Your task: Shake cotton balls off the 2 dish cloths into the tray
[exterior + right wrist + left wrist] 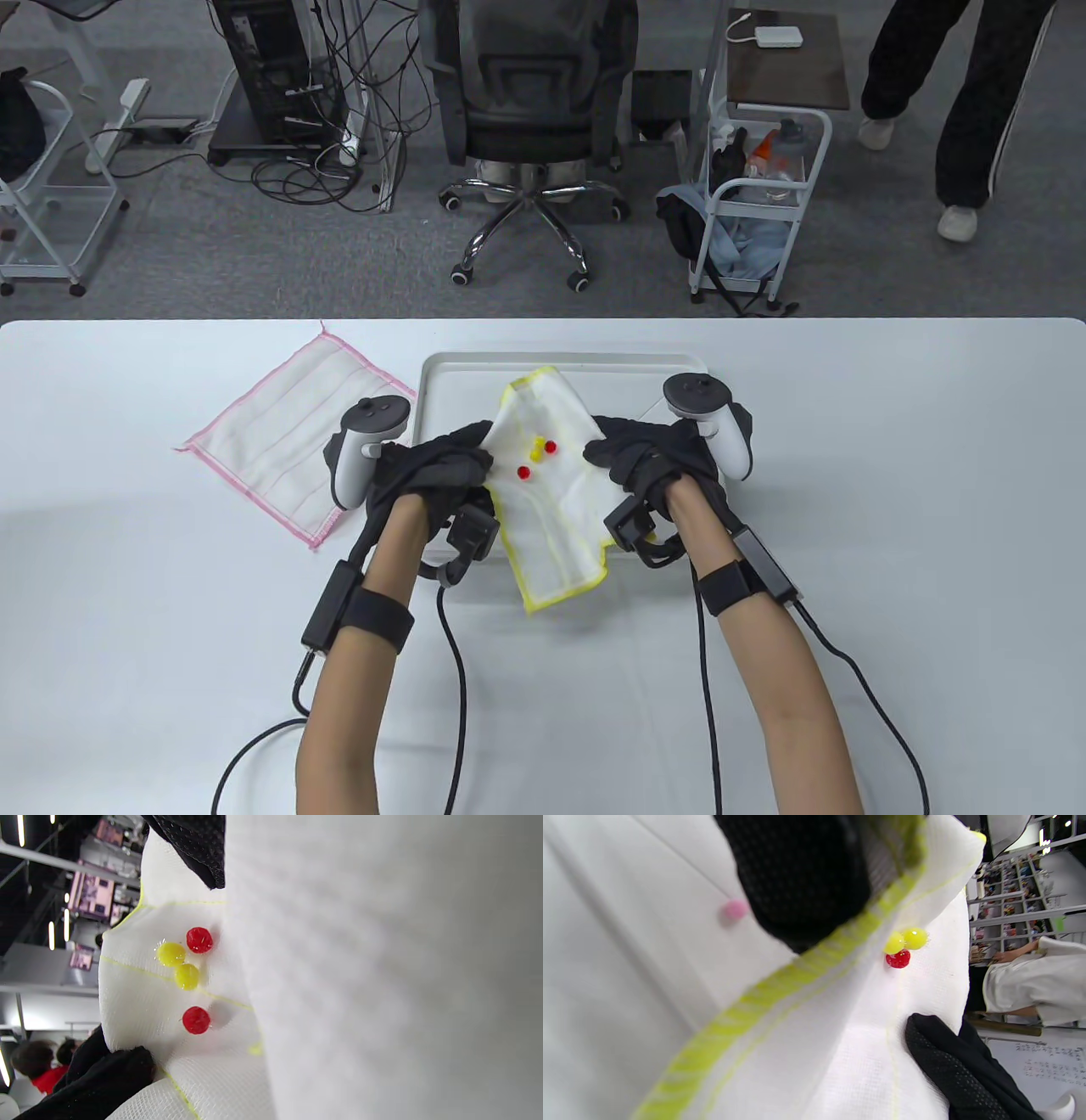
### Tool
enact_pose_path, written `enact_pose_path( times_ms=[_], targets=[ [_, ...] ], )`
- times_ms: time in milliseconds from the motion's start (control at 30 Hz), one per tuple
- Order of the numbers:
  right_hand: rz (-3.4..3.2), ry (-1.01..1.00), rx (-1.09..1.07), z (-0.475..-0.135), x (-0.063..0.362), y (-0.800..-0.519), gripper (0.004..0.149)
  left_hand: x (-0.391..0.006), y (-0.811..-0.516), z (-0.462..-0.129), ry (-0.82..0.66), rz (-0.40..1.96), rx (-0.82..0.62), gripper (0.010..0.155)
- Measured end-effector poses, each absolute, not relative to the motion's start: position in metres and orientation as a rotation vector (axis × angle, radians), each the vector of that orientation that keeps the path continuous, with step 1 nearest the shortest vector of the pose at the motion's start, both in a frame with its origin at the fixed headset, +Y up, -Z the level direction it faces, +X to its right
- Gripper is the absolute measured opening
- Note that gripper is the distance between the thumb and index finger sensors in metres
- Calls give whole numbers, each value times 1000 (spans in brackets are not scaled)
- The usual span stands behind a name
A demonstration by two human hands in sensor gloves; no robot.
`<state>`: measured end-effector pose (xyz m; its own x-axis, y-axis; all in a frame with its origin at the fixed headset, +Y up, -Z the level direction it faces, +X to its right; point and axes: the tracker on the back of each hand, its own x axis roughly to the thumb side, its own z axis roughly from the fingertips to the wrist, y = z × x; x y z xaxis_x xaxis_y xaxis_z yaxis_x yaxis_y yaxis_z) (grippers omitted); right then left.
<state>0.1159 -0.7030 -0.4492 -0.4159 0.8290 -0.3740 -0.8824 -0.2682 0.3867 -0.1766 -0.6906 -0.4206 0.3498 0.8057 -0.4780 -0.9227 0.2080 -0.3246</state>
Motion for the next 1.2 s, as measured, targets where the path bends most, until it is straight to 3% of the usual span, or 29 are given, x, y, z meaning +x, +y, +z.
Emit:
enact_pose_path(
  times_ms=[367, 533, 700, 800, 900, 967, 1200],
  targets=[
    [1966, 378, -94, -475, 104, -676, 46, -160, -667, -446, 164, 1270, -382, 54],
    [1949, 212, -104, -468, 103, -694, 46, -156, -673, -439, 93, 1208, -196, 55],
    [1645, 187, -33, -462, 105, -699, 45, -150, -678, -432, 2, 1404, -125, 54],
    [1784, 243, -15, -465, 104, -697, 46, -148, -677, -433, -2, 1350, -101, 54],
    [1660, 159, 55, -458, 106, -692, 45, -143, -671, -429, -113, 1431, -43, 54],
    [1667, 245, 94, -460, 106, -697, 46, -144, -672, -429, -76, 1412, -25, 53],
    [1613, 96, 254, -444, 111, -690, 45, -138, -658, -422, -269, 1408, 73, 53]
  ],
)
